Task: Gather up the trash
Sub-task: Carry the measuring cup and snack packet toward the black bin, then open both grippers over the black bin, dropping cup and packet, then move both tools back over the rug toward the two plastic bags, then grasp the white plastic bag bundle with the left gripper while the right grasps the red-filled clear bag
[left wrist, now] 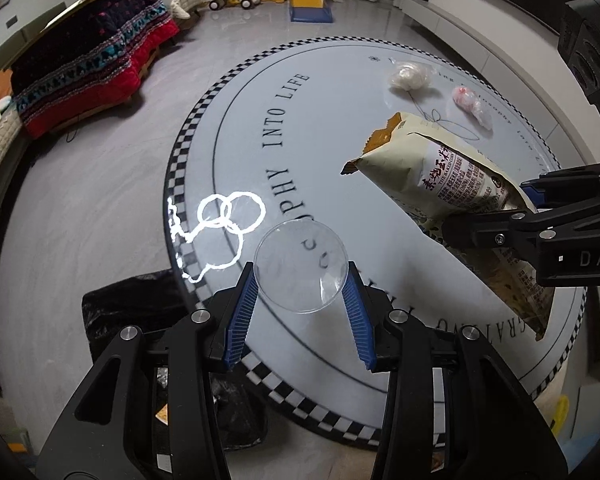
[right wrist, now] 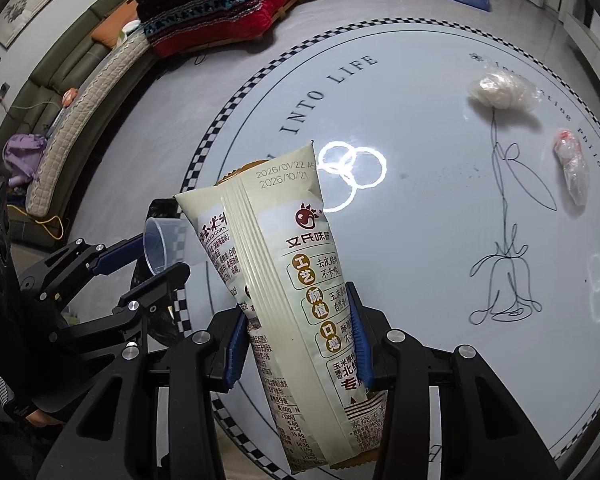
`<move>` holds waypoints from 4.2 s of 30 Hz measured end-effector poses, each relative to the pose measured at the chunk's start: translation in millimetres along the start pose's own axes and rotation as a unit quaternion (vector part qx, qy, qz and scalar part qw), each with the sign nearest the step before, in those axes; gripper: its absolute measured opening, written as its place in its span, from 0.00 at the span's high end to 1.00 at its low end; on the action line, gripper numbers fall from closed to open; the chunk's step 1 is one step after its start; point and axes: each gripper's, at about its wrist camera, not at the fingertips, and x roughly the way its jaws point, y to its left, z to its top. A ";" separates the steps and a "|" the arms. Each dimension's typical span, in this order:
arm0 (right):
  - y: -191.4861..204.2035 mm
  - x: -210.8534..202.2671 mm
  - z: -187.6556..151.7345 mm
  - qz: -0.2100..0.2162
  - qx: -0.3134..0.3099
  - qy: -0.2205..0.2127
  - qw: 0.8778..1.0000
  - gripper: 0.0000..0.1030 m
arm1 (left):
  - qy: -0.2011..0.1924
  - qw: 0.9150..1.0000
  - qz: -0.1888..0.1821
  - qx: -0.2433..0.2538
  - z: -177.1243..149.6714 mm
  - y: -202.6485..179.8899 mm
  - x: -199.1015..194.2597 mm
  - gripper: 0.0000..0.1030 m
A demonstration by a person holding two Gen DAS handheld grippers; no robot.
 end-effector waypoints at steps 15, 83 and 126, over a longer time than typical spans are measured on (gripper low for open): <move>102.4 15.6 0.5 0.015 -0.075 0.005 0.997 0.57 | -0.029 0.996 0.001 -0.088 -67.2 85.0 -34.8 0.61; -41.1 6.6 23.1 0.035 0.039 -0.036 0.998 0.34 | -0.008 1.000 0.021 -0.014 23.4 -14.3 25.4 0.06; -362.1 11.7 133.9 -0.119 0.187 -0.045 0.974 0.68 | 0.026 0.996 -0.034 0.083 282.2 -180.1 227.3 0.06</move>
